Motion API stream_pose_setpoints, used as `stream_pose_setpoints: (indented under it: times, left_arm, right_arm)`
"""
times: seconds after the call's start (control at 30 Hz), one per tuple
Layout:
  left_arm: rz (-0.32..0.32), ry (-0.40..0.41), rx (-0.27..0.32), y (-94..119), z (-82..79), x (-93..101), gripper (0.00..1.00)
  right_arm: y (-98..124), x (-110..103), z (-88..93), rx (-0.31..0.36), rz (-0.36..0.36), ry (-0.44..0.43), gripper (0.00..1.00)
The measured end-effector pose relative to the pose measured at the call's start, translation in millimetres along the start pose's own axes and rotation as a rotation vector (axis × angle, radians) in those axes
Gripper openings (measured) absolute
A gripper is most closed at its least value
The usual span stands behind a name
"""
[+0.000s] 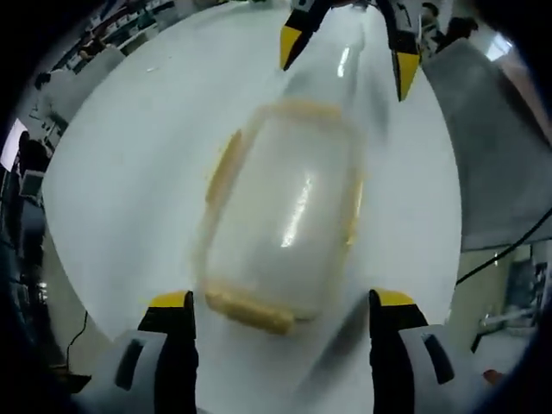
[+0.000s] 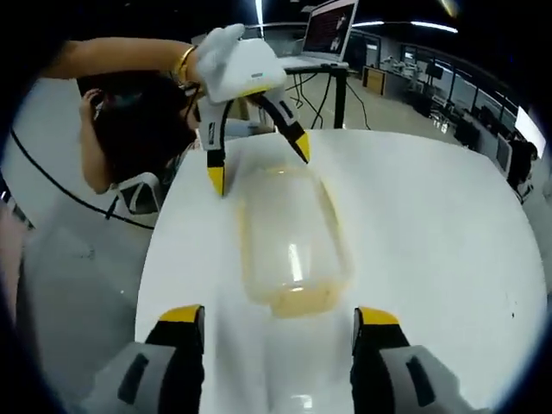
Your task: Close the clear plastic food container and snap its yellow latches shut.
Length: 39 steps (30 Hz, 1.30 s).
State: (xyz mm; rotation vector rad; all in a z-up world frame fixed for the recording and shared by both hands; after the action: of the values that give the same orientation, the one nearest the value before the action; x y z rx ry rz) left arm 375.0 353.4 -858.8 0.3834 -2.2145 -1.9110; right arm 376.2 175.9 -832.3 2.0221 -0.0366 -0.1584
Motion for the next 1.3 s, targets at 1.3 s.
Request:
stream_pose_setpoints:
  times: [1.3]
  left_arm:
    - [0.034, -0.077, 0.025, -4.7, 3.3, -5.8, 0.75]
  right_arm:
    - [-31.0, 21.4, 0.6, -0.142, 0.038, 0.158, 0.38]
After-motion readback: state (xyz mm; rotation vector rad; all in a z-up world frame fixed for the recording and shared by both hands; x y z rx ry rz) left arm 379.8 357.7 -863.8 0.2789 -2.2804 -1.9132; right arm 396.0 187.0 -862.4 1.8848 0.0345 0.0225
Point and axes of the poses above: the point that each gripper's makers call its tool centre point, and the gripper's own axes: y roughly backward along the fingers, x roughly to its right, z roughly out of its underside, the point moved 3 cm from there along y, roughly backward along the fingers, and after that the axes turned 9 degrees about -x, right-handed, at the moved point
